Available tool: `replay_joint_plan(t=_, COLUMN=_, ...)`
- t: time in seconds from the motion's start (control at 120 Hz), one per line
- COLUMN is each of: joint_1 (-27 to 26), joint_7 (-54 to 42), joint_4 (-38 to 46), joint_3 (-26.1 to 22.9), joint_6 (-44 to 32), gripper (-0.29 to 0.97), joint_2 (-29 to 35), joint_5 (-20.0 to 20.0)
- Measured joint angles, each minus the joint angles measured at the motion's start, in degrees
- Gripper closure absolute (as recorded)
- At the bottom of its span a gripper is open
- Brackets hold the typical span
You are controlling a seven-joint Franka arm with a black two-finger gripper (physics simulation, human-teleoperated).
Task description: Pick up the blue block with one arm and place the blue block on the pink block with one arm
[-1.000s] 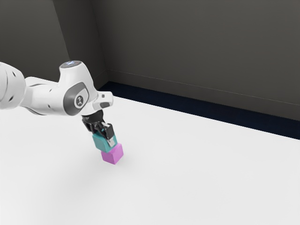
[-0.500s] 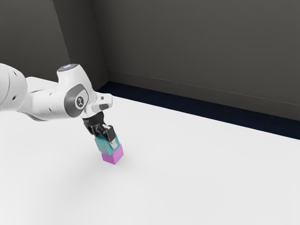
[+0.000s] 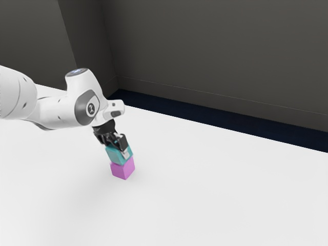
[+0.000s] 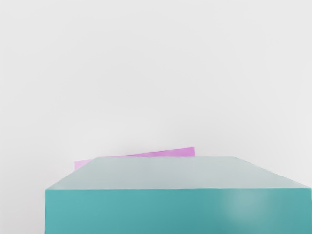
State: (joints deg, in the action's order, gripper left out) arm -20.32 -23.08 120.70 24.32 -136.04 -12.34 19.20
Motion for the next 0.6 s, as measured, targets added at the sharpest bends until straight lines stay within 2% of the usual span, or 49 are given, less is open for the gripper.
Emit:
replay_joint_plan(t=0.275, joint_1=0.1, joint_7=0.1, joint_4=-0.4, joint_3=0.0, joint_6=3.1, gripper=0.46, joint_2=0.1, joint_5=-3.0)
replay_joint_plan(t=0.6, joint_1=0.2, joint_7=-0.1, joint_4=-2.1, joint_3=0.0, joint_6=5.0, gripper=0.46, joint_2=-0.3, joint_5=-3.0)
